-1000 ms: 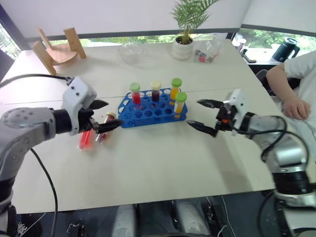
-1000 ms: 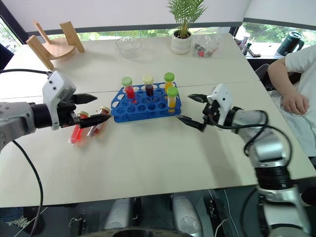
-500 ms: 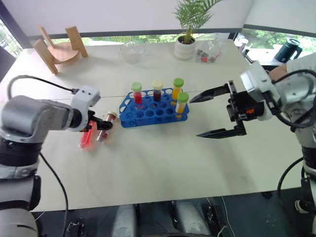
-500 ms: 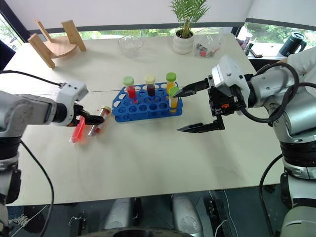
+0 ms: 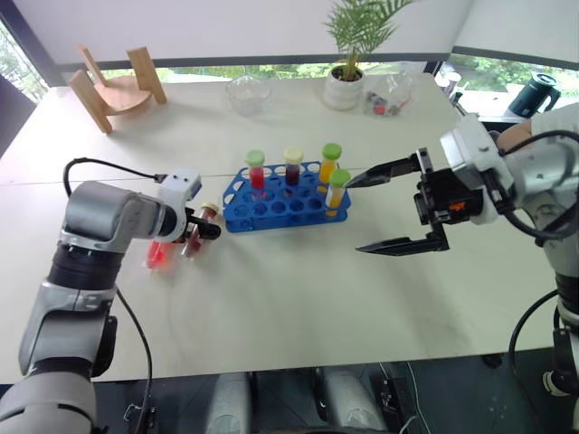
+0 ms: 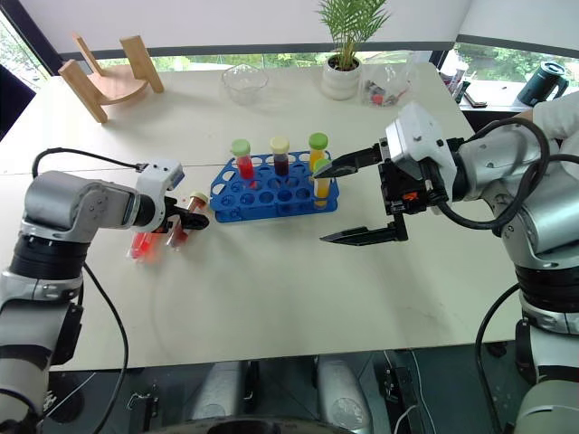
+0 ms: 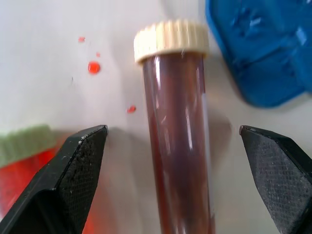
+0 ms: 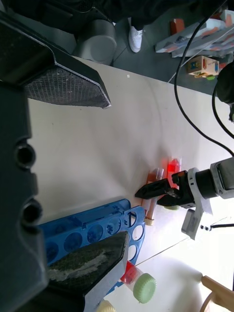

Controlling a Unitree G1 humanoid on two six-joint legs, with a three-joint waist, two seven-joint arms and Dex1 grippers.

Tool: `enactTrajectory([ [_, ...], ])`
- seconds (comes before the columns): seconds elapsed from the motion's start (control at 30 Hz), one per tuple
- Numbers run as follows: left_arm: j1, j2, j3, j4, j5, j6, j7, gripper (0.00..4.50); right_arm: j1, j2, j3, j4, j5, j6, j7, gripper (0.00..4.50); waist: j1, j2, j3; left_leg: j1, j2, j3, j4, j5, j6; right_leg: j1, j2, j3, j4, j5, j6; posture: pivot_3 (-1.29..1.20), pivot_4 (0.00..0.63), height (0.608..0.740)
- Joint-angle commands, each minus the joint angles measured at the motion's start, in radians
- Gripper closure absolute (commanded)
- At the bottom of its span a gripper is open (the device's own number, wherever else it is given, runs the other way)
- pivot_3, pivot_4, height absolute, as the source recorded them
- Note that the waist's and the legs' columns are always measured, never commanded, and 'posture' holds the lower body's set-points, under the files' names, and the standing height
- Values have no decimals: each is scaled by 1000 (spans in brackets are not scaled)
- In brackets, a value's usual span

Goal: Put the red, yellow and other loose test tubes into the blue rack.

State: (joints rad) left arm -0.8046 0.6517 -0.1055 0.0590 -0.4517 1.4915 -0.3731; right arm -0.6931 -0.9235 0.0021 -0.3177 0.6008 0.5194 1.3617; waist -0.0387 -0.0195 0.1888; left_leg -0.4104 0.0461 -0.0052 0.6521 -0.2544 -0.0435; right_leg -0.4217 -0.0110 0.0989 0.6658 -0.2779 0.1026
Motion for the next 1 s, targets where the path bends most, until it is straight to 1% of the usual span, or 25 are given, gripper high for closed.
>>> enactTrajectory([
  [0.03, -24, -18, 1, 7, 23, -21, -5, 554, 1, -19, -45, -36, 21, 0, -13, 0, 0, 0, 0, 0, 0, 0, 0, 0, 0, 0, 0, 0, 0, 0, 0, 0, 150, 740],
  [0.07, -25, -24, 4, 9, 28, -20, -5, 832, 2, -19, -46, -38, 22, 1, -16, 0, -1, 0, 0, 0, 0, 0, 0, 0, 0, 0, 0, 0, 0, 0, 0, 0, 150, 740],
  [0.2, -27, -29, 23, 1, 32, 2, -10, 2818, 3, -17, -47, -36, 18, -2, -23, 0, -3, 0, 0, 0, 0, 0, 0, 0, 0, 0, 0, 0, 0, 0, 0, 0, 150, 740],
  [0.23, -27, -26, 29, -5, 31, 11, -12, 3408, 2, -16, -47, -32, 17, -3, -24, 0, -3, 0, 0, 0, 0, 0, 0, 0, 0, 0, 0, 0, 0, 0, 0, 0, 150, 740],
  [0.27, -29, -19, 38, -11, 28, 22, -15, 3709, 2, -15, -46, -27, 14, -7, -24, 0, -3, 0, 0, 0, 0, 0, 0, 0, 0, 0, 0, 0, 0, 0, 0, 0, 150, 740],
  [0.4, -34, 23, 78, -40, 11, 66, -40, 3723, 9, -14, -47, -16, 7, -16, -26, 0, -5, 0, 0, 0, 0, 0, 0, 0, 0, 0, 0, 0, 0, 0, 0, 0, 150, 740],
  [0.47, -56, 82, 158, -79, -39, 101, -100, 3723, 29, -14, -57, -16, -1, -21, -41, 0, -5, 0, 0, 0, 0, 0, 0, 0, 0, 0, 0, 0, 1, 0, 0, 0, 150, 740],
  [0.53, -72, 109, 243, -113, -99, 114, -159, 3723, 48, -15, -68, -21, -3, -21, -58, 0, -5, -1, 0, 0, 0, 0, -1, 0, 0, -1, 0, 0, 1, 0, 0, 0, 150, 740],
  [0.6, -46, 185, 242, -165, -161, 63, -263, 3723, 68, -14, -79, -27, -9, -25, -77, 0, -5, 0, 0, 0, 0, 0, -1, 0, 0, -1, 0, 0, 1, 0, 0, 0, 150, 740],
  [0.63, -43, 198, 271, -170, -196, 28, -313, 3723, 77, -13, -86, -33, -7, -23, -90, 0, -5, 0, 0, 0, 0, 0, -1, 0, 0, -1, 0, 0, 0, 0, 0, 0, 150, 740],
  [0.7, -48, 184, 328, -176, -241, -63, -378, 3723, 90, -12, -98, -41, -4, -17, -111, 0, 0, 0, 0, 0, 0, 0, -1, 0, 0, -1, 0, 0, 0, 0, 0, 0, 150, 740],
  [0.73, -50, 147, 357, -188, -252, -141, -387, 3723, 96, -11, -102, -44, -5, -17, -121, 0, 2, 0, 0, 0, 0, 0, 0, 0, -1, 0, 0, -1, 1, 0, 0, 0, 150, 740],
  [0.8, -53, 14, 414, -209, -271, -315, -367, 3723, 108, -9, -106, -51, -7, -17, -140, 0, 12, 0, 0, 0, 0, 0, 1, 1, -2, 1, -1, -1, 1, 0, 0, 0, 150, 740],
  [0.83, -50, -34, 416, -215, -271, -369, -359, 3723, 112, -8, -107, -54, -9, -18, -148, 0, 18, 0, 0, 0, 0, 0, 2, 1, -2, 2, -1, -1, 0, 0, 0, 0, 150, 740],
  [0.87, -46, -59, 411, -215, -268, -398, -356, 3723, 113, -8, -105, -54, -9, -18, -153, 0, 21, 0, 0, 0, 0, 0, 4, 1, -2, 2, -1, -1, 0, 0, 0, 0, 150, 740],
  [0.9, -33, -126, 399, -215, -259, -463, -337, 3723, 119, -8, -107, -62, -8, -17, -162, 0, 21, 0, 0, 0, 0, 0, 5, 1, -2, 3, -1, -1, 0, 0, 0, 0, 150, 740],
  [0.93, -24, -174, 391, -214, -253, -511, -322, 3723, 124, -7, -109, -67, -6, -16, -169, 0, 22, 0, 0, 0, 0, 0, 6, 1, -2, 3, -1, 0, 0, 0, 0, 0, 150, 740],
  [0.97, 3, -256, 386, -209, -251, -610, -322, 3723, 129, -7, -112, -76, -3, -13, -177, 0, 24, 0, 0, 0, 0, 0, 6, 1, -2, 4, -1, 0, 0, 0, 0, 0, 150, 740],
  [1.0, 37, -320, 353, -196, -221, -712, -332, 3723, 134, -6, -116, -86, 1, -9, -187, 0, 25, 0, 0, 1, 0, 0, 6, 1, -1, 5, -1, 0, 0, 0, 1, 0, 150, 740],
])
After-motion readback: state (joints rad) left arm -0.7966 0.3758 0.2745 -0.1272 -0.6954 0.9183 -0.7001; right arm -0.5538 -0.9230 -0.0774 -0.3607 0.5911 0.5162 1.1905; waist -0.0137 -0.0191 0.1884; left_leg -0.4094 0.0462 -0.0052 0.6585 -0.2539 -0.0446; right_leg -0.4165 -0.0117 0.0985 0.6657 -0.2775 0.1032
